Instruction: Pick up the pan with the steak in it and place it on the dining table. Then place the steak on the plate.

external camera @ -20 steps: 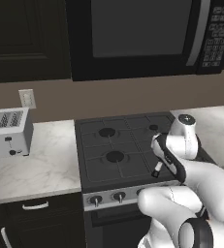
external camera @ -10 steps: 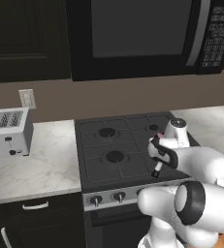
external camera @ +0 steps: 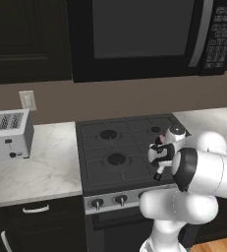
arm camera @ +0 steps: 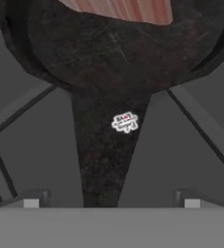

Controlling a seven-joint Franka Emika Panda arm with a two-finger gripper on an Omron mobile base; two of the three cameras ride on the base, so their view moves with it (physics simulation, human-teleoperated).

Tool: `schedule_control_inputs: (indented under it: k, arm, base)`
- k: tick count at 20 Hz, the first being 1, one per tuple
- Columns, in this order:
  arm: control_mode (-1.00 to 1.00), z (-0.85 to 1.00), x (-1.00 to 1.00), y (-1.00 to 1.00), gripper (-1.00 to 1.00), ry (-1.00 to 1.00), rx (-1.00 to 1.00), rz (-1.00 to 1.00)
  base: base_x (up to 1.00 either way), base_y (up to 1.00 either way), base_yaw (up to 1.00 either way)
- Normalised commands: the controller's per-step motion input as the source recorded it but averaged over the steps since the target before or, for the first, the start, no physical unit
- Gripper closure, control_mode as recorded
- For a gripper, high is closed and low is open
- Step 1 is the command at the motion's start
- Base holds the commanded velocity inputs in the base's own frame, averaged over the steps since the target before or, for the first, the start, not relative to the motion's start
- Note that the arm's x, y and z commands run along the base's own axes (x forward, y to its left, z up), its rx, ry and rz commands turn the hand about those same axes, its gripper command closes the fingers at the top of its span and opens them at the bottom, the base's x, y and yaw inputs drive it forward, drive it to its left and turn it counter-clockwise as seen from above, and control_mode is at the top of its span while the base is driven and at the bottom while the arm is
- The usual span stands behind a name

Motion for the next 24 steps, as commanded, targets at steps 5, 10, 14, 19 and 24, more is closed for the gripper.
schedule_control_inputs:
  k: [5,10,14,19,24]
  arm:
    - [-1.0,-0.33,0.37,0.0,-1.0,0.01,0.02,-0.05]
    - [-1.0,-0.44,0.22,0.0,-1.0,0.03,0.0,-0.05]
    - [-1.0,-0.65,-0.03,-0.05,-1.0,0.01,0.0,-0.04]
    - [-1.0,-0.32,-0.02,-0.04,-1.0,0.0,0.0,-0.02]
    - [-1.0,-0.62,-0.09,0.0,-1.0,-0.05,-0.05,-0.01]
  base:
    - [0.0,0.0,0.0]
    - [0.0,0.0,0.0]
    - [0.0,0.0,0.0]
    - [0.0,0.0,0.0]
    - [0.0,0.0,0.0]
